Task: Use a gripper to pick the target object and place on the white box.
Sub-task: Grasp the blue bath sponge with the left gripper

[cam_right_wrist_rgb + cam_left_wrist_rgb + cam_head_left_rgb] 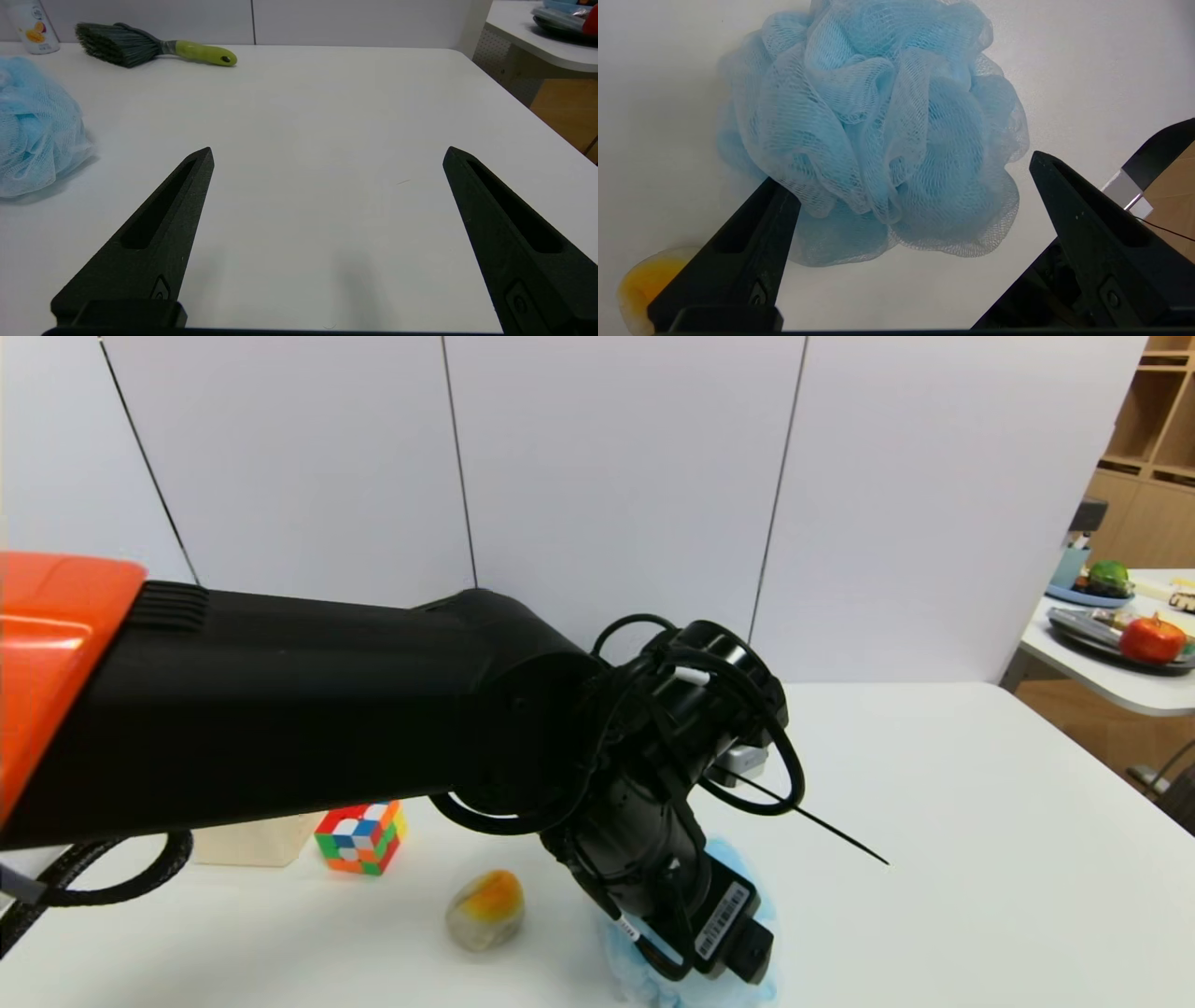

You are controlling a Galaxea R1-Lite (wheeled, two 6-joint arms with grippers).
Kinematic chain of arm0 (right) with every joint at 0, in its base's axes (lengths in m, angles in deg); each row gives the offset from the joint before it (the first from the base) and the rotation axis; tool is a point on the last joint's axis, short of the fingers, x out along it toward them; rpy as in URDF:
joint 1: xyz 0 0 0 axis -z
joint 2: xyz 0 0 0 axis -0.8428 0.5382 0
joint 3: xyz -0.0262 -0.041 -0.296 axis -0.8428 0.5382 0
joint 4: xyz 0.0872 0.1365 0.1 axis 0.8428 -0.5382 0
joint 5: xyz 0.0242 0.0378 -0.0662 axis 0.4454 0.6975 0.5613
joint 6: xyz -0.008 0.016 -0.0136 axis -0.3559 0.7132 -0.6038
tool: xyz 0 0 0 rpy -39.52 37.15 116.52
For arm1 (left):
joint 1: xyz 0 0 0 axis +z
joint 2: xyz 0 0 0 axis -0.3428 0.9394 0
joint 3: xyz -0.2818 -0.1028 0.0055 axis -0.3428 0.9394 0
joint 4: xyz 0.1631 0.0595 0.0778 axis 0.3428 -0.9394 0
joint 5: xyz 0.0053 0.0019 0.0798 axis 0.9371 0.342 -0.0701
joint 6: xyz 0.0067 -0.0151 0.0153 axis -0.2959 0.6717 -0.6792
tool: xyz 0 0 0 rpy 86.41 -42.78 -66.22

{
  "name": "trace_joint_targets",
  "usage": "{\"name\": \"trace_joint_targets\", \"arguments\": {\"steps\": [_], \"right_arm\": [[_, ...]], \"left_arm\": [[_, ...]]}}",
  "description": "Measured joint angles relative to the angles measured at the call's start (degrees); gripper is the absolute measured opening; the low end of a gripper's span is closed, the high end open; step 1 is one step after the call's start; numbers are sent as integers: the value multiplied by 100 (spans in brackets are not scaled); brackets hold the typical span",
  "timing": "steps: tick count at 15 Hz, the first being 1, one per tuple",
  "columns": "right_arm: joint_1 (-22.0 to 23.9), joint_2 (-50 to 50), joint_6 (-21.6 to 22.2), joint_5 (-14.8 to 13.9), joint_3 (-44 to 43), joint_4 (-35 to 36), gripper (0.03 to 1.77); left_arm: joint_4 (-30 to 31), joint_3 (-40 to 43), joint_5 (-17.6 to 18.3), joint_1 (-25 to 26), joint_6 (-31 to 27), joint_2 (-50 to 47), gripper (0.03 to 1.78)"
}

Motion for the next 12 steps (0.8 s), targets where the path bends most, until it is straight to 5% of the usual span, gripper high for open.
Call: {"name": "trace_joint_targets", "arguments": {"steps": [12], "right_arm": [[0,0,0,-2,0,2,170]], "left_arm": [[72,33,-625,-201,-13,588,169]]}}
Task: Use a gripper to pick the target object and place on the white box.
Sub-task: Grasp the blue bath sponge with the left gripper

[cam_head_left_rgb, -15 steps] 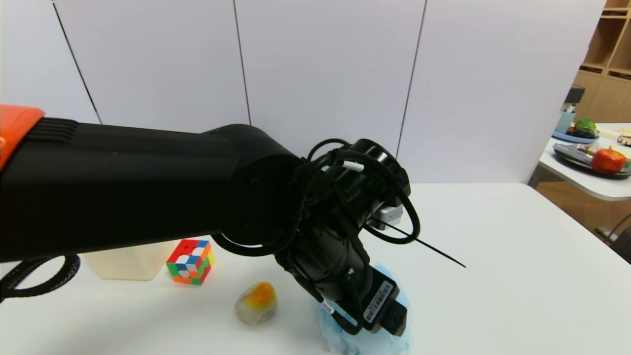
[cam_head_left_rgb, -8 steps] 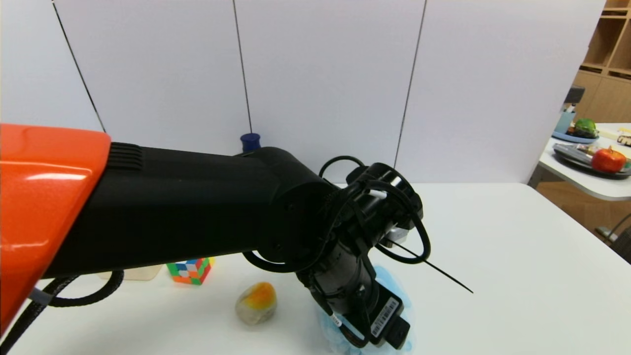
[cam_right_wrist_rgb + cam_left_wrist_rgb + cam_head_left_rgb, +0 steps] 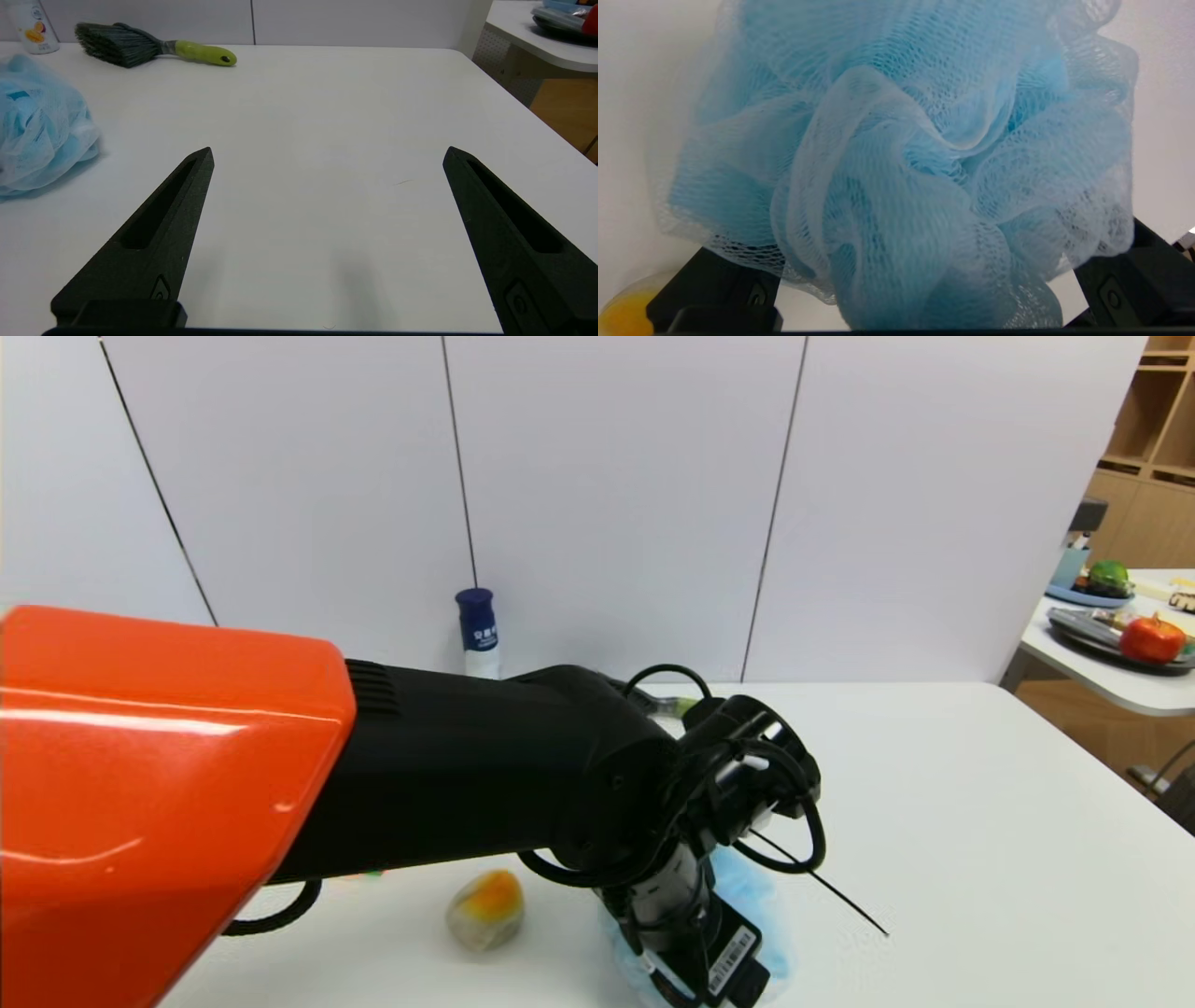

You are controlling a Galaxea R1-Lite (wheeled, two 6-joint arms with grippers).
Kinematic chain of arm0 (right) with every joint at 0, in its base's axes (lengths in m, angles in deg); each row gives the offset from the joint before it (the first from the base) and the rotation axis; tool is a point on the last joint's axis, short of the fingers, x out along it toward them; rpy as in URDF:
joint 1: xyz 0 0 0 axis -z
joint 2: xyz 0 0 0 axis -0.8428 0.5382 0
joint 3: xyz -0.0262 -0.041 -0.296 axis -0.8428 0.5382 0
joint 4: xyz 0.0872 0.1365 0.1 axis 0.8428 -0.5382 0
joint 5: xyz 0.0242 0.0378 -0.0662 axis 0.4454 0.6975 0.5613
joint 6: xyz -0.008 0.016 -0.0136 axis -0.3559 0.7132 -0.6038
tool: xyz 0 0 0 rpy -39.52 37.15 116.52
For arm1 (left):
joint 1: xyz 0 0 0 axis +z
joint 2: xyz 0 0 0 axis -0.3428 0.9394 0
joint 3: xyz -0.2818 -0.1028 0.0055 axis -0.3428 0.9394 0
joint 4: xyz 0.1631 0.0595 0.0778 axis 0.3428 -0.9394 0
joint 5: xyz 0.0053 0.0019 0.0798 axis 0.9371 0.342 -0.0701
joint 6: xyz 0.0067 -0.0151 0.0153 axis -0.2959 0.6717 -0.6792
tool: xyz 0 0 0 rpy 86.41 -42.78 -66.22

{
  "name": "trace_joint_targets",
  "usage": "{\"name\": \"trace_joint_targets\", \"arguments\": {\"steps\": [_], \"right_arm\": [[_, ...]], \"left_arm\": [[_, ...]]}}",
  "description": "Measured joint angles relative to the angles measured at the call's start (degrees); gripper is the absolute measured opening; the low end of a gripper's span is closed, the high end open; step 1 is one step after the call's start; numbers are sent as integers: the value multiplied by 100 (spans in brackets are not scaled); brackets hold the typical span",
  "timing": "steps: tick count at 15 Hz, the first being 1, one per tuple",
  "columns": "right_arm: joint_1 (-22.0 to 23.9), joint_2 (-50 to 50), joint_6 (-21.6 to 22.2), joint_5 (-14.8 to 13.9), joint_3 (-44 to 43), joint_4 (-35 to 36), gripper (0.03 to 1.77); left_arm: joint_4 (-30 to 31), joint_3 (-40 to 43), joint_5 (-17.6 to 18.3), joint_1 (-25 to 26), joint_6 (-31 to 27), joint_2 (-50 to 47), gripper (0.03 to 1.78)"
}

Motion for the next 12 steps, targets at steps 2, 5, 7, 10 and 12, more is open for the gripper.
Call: {"name": "trace_joint_targets", "arguments": {"steps": [2,5,7,10,12], "right_arm": [[0,0,2,0,0,-2,170],[0,0,10,-4,0,0,170],[0,0,18,-9,0,0,170],[2,0,18,-9,0,0,170],[2,0,18,-9,0,0,170]], "left_arm": [[69,11,-315,-50,13,57,169],[297,41,-375,-96,46,112,169],[352,50,-378,-110,63,145,169],[358,90,-375,-135,79,179,169],[358,133,-380,-155,90,189,169]]}}
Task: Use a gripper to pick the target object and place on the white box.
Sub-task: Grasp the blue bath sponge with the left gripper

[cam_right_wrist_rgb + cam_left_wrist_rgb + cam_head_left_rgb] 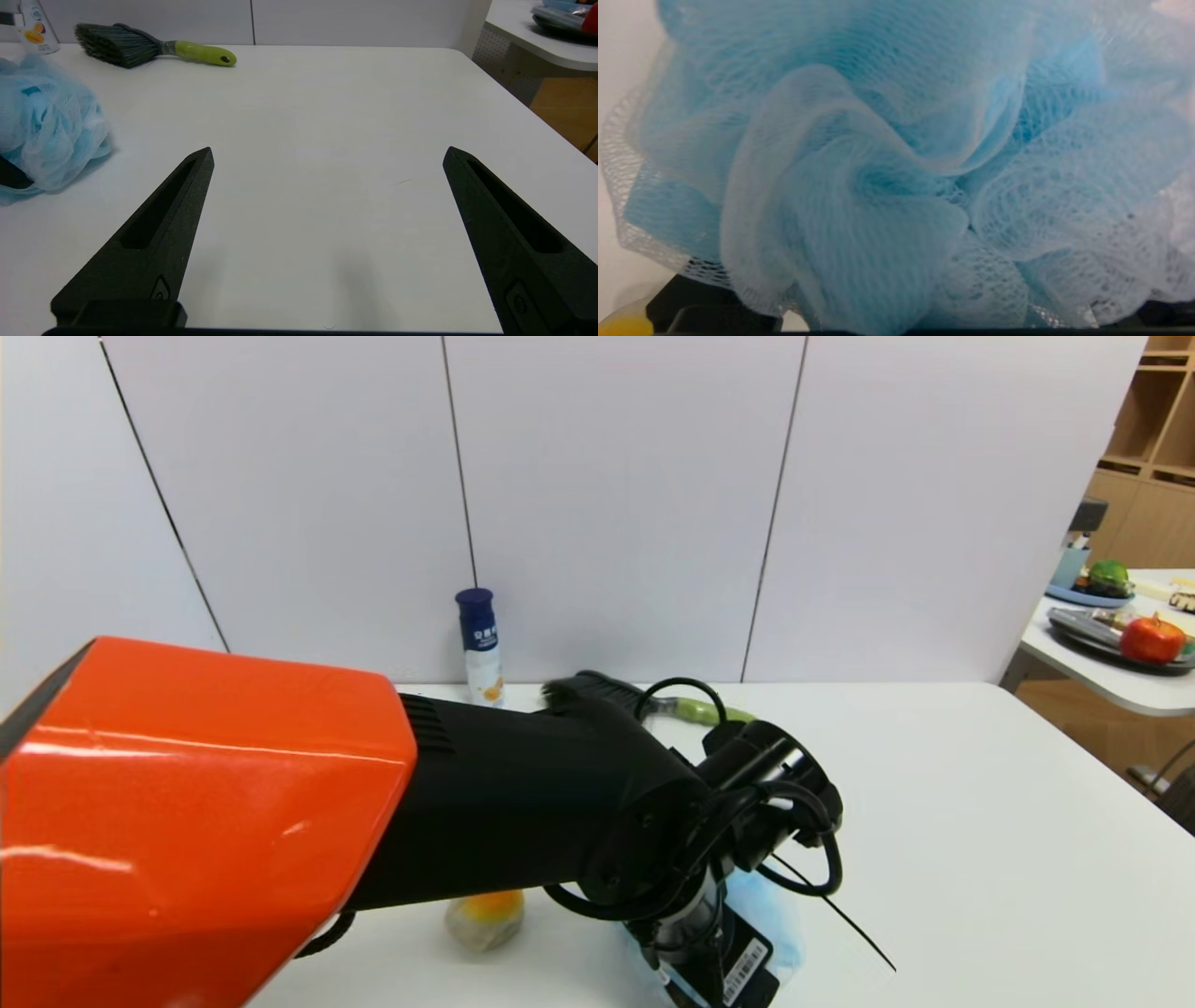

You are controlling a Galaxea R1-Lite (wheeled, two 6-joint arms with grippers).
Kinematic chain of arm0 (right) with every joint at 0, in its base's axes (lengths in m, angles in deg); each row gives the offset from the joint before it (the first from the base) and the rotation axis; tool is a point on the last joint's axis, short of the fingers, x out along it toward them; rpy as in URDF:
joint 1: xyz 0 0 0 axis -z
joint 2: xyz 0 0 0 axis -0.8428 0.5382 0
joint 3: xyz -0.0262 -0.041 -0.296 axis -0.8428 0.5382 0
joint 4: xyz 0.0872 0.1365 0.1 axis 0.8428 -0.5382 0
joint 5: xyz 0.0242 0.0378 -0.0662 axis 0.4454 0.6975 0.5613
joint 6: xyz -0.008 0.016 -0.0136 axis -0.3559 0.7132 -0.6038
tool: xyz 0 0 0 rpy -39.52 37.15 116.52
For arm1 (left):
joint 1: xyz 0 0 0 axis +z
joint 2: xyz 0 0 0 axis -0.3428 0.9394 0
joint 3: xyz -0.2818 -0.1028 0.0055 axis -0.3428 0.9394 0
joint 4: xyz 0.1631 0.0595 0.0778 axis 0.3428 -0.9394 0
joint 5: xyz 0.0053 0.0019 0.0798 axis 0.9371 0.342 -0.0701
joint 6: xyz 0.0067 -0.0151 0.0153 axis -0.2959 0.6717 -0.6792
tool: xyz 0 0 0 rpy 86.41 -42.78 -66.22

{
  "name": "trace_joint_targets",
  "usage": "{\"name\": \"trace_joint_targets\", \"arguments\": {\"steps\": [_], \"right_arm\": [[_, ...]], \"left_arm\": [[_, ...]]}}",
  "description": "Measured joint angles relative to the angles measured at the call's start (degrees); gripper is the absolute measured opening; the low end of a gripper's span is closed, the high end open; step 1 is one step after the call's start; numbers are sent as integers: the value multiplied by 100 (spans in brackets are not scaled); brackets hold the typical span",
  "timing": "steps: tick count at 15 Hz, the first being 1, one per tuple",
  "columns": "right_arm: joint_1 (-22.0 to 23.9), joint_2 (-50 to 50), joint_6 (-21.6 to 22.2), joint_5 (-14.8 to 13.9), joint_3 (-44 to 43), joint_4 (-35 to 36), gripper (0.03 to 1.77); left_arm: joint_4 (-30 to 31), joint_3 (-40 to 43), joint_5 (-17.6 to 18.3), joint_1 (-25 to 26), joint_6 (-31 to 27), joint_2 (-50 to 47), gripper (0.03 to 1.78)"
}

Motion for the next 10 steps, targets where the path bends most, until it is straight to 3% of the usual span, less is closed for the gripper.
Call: {"name": "trace_joint_targets", "arguments": {"steps": [5,8,9,10], "right_arm": [[-2,0,1,0,0,0,170],[0,0,1,2,0,0,170],[0,0,1,5,0,-2,170],[0,0,0,2,0,0,170]], "left_arm": [[9,84,-171,-44,111,-24,100],[68,104,-171,-44,111,-41,74],[123,112,-176,-44,113,-46,52],[138,121,-173,-44,110,-49,40]]}}
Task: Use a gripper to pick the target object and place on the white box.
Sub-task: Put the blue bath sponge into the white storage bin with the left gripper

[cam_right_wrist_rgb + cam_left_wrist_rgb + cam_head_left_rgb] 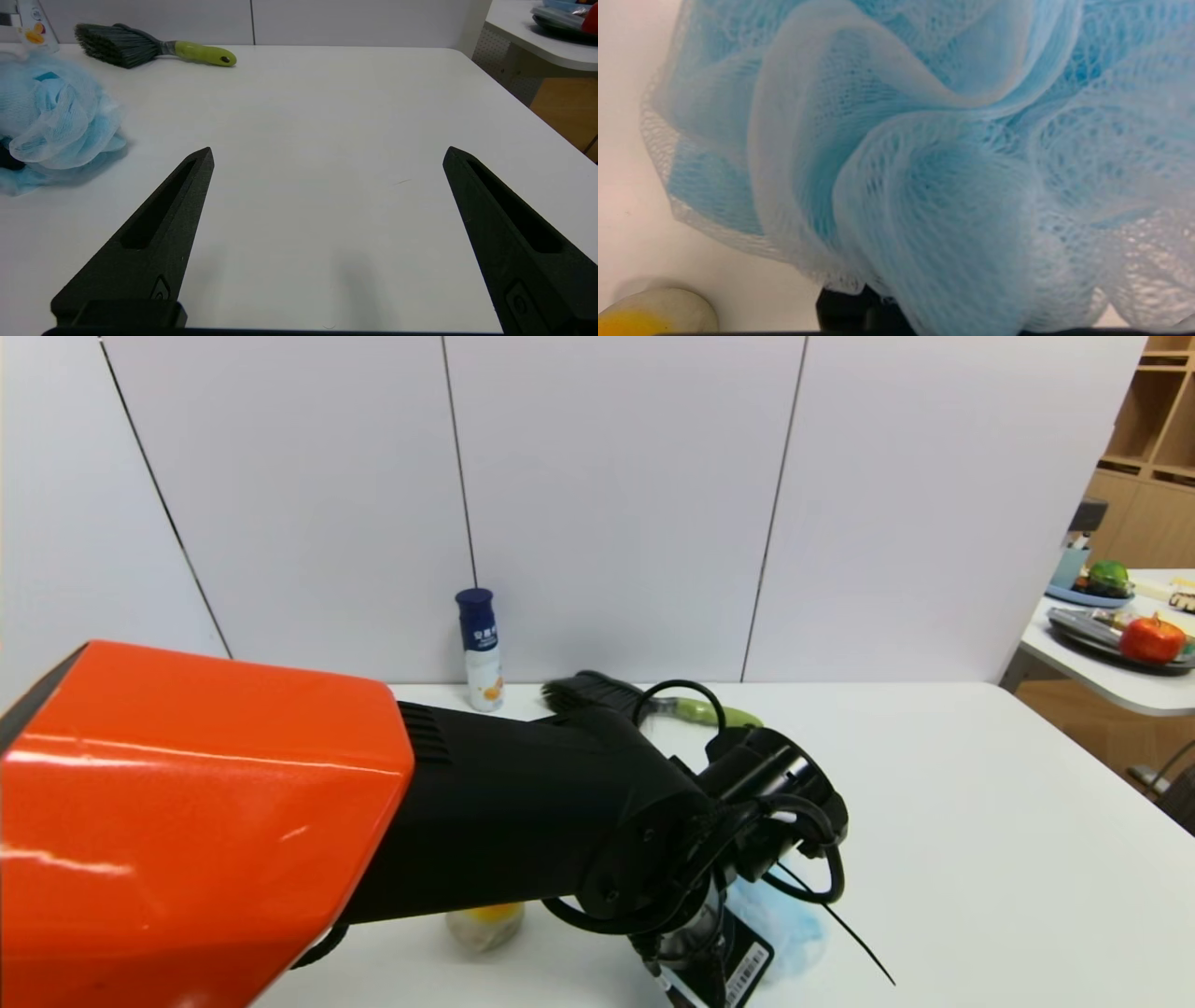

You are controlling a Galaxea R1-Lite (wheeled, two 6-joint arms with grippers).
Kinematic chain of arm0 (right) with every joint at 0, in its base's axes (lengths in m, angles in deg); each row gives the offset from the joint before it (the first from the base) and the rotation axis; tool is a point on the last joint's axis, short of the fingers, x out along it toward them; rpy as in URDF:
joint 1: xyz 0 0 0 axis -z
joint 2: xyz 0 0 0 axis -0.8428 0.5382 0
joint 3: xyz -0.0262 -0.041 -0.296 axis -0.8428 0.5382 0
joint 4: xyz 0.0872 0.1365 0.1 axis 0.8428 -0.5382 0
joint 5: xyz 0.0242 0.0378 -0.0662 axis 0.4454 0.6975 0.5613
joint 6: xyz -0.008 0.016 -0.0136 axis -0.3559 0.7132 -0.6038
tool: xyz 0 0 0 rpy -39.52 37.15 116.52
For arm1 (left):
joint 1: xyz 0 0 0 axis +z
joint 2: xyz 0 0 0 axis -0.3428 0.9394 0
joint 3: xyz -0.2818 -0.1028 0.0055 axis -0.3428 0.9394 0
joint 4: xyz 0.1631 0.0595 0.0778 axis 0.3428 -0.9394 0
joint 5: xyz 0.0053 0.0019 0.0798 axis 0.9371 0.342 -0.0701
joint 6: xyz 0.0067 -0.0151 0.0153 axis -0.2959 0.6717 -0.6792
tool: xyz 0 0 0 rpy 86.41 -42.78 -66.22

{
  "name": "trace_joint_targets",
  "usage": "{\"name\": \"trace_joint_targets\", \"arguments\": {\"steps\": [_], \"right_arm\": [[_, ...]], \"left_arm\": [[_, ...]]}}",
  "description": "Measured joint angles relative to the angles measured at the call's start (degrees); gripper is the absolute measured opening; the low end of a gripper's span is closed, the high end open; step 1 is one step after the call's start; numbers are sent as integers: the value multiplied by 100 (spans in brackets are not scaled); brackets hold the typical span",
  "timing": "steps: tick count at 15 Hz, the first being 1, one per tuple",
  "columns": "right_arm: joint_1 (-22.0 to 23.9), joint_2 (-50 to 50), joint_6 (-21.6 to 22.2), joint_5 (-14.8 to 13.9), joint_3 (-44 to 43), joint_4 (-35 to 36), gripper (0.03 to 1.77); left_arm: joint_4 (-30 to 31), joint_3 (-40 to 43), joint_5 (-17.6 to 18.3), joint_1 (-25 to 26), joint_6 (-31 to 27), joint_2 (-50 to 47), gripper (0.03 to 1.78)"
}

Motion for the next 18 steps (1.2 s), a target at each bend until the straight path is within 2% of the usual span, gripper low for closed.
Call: {"name": "trace_joint_targets", "arguments": {"steps": [6,10,13,18], "right_arm": [[0,0,0,-2,0,-2,170],[-2,0,1,-2,0,-2,170],[-2,0,-2,0,0,-2,170],[-2,0,1,-2,0,-2,170]], "left_arm": [[72,132,-11,0,9,-157,39],[590,282,-163,139,91,-607,39],[1232,330,-538,485,72,-1073,39],[2064,510,-638,1387,-358,-1836,38]]}}
